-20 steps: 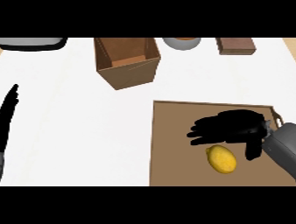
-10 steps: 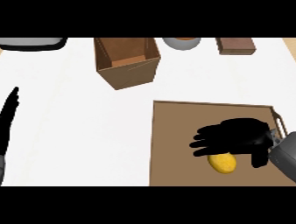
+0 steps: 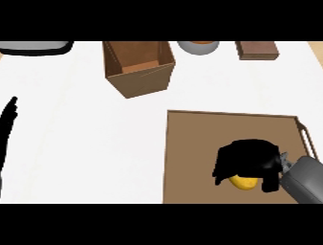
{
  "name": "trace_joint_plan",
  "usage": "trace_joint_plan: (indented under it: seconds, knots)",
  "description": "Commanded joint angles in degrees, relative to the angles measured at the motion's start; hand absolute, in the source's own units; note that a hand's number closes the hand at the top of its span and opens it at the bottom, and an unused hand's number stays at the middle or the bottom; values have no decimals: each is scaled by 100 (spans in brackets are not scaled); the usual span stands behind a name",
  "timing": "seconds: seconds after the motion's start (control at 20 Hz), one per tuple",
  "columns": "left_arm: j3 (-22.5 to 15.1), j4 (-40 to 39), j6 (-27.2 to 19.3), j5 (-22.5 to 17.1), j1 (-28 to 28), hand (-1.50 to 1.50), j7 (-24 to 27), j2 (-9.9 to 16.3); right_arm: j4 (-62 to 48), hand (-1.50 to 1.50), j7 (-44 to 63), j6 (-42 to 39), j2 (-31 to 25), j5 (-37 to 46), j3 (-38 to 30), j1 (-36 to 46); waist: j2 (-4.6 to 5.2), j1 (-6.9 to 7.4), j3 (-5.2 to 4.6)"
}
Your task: Pick the lemon from the tray and place it in the cardboard box
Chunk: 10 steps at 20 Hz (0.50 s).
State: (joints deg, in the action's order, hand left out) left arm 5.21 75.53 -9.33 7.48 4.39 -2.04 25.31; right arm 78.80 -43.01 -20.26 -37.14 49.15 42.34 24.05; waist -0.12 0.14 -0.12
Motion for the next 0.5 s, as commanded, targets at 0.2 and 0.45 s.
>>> trace_joint_plan:
  seconds: [0.2, 0.45]
  knots:
    - [19, 109, 56, 125, 88, 0, -165, -183, -524, 150, -391, 748, 730, 348, -561, -89, 18, 17, 14]
    - [185, 42, -93, 111, -107, 0, -211, -33, -919, 150, 2705, 694, 1142, -153, -2036, -628, -77, -424, 4]
